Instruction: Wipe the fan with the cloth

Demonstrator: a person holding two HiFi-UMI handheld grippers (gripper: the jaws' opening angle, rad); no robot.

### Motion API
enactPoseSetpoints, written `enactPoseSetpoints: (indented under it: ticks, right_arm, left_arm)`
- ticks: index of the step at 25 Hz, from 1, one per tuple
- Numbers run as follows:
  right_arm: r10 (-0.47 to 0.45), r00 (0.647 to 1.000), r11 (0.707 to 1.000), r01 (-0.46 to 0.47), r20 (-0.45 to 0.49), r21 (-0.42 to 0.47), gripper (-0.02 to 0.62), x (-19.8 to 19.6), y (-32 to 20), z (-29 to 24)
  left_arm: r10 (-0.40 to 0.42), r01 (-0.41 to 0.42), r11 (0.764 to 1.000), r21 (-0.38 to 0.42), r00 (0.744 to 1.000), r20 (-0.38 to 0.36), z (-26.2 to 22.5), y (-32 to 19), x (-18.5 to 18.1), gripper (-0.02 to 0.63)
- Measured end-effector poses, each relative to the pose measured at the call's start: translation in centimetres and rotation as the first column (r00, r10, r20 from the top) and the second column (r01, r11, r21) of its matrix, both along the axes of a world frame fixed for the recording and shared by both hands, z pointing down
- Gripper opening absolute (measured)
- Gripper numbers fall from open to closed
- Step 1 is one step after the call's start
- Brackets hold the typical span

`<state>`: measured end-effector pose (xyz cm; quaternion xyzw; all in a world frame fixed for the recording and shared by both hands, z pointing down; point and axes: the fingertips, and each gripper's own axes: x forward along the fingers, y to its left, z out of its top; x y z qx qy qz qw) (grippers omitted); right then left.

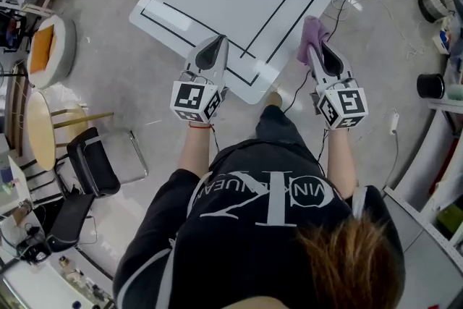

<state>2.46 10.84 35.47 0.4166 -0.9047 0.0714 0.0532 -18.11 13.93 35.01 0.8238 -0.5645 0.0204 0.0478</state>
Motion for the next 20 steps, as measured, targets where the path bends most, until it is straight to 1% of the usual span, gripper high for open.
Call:
enactPoseSetpoints:
  ticks: [2,7,12,13,17,20]
  right_arm:
    - [-0.014,1.0,1.0,0.014,-0.001,-0.008,0.081,-0.5,-1.6,0.3]
    - [-0.04,0.999,0.999,0.041,0.003,-0.022,0.081,-1.2,-4.8,0.9]
    - [-0.057,0.998,0.998,0.057,0.002,-0.031,0.081,-1.1,-7.6,1.4]
    - [-0.061,0.998,0.998,0.061,0.001,-0.033,0.081,-1.0,-8.1,1.5]
    - [-0.085,0.996,0.996,0.085,0.002,-0.041,0.081,-1.0,-10.2,1.9]
    - [-0.1,0.995,0.994,0.1,0.002,-0.047,0.081,-1.1,-11.3,2.2]
  left_arm:
    - [-0.007,0.007,1.0,-0.011,1.0,0.001,0.3,-1.4,-0.4,0.011]
    - [-0.021,0.02,0.999,-0.036,1.0,-0.007,0.8,-4.4,-0.8,0.044]
    - [-0.019,0.019,0.999,-0.042,1.0,-0.004,1.0,-7.5,-0.3,0.083]
    - [-0.018,0.018,0.999,-0.04,1.0,-0.007,1.0,-8.2,-0.1,0.086]
    - [-0.021,0.02,0.999,-0.026,0.999,-0.043,0.9,-11.1,0.2,0.133]
    - [-0.018,0.016,1.0,-0.026,0.998,-0.056,1.1,-13.0,0.7,0.144]
